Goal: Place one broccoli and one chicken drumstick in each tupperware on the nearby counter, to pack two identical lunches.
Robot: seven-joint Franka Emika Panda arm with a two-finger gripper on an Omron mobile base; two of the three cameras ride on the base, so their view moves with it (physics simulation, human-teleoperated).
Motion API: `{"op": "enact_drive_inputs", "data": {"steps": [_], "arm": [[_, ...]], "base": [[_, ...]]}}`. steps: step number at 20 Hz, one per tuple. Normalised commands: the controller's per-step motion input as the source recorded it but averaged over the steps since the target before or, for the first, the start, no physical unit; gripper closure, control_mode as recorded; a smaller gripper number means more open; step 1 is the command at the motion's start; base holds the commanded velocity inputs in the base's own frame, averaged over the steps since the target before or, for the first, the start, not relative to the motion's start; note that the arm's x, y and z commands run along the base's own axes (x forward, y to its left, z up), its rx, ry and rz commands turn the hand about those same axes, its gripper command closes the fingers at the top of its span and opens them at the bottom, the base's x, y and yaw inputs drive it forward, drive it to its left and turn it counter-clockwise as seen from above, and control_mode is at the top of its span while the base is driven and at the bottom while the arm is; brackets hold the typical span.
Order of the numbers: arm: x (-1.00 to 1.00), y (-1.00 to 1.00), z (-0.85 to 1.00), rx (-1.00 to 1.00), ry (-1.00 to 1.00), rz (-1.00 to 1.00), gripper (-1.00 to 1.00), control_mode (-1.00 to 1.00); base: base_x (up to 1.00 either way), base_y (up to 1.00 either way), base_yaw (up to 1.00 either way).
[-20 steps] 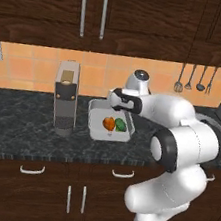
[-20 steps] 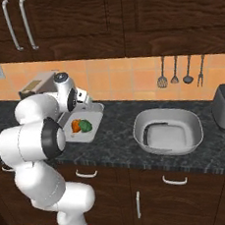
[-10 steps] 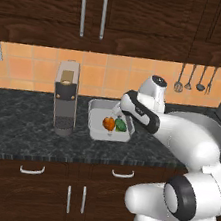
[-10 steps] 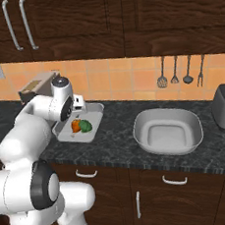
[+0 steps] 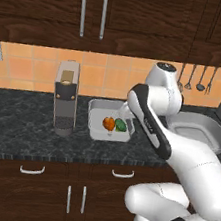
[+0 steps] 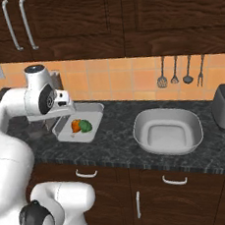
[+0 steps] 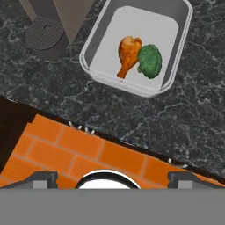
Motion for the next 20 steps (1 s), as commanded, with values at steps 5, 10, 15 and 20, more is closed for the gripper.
{"op": "enact_drive_inputs", "data": {"steps": [5,10,15,20], "arm": [[-0.99,-0.07,0.44,-0.10,-0.10,-0.01,-1.00,-1.00],[-1.00,-0.24,0.34,0.09,-0.08,-0.05,-1.00,-1.00],[-0.76,-0.16,0.22,0.19,-0.02,-0.01,-1.00,-1.00],[-0.11,0.00,0.41,0.06,0.02,-0.03,-1.00,-1.00]], "base": [[0.00,0.00,0.00],[0.00,0.00,0.00],[0.00,0.00,0.00],[0.00,0.00,0.00]]}}
